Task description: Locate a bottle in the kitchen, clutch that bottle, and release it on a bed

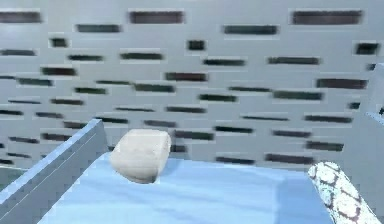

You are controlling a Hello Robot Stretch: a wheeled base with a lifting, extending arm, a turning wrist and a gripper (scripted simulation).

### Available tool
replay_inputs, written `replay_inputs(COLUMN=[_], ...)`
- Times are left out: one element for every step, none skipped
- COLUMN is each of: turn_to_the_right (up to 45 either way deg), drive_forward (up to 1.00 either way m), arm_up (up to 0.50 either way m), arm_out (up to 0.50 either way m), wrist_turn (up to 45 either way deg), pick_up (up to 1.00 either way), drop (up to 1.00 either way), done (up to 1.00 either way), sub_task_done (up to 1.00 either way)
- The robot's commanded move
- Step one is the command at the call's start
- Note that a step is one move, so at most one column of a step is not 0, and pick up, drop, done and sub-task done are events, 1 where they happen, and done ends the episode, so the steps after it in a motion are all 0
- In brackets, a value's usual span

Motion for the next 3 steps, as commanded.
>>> replay_inputs(turn_to_the_right=[27.0, 0.0, -27.0], drive_forward=[0.0, 0.15, 0.0], arm_up=[0.0, 0.0, 0.0], arm_out=[0.0, 0.0, 0.0], wrist_turn=[0.0, 0.0, 0.0], pick_up=[0.0, 0.0, 0.0], drop=[0.0, 0.0, 0.0], done=[0.0, 0.0, 0.0], sub_task_done=[0.0, 0.0, 0.0])
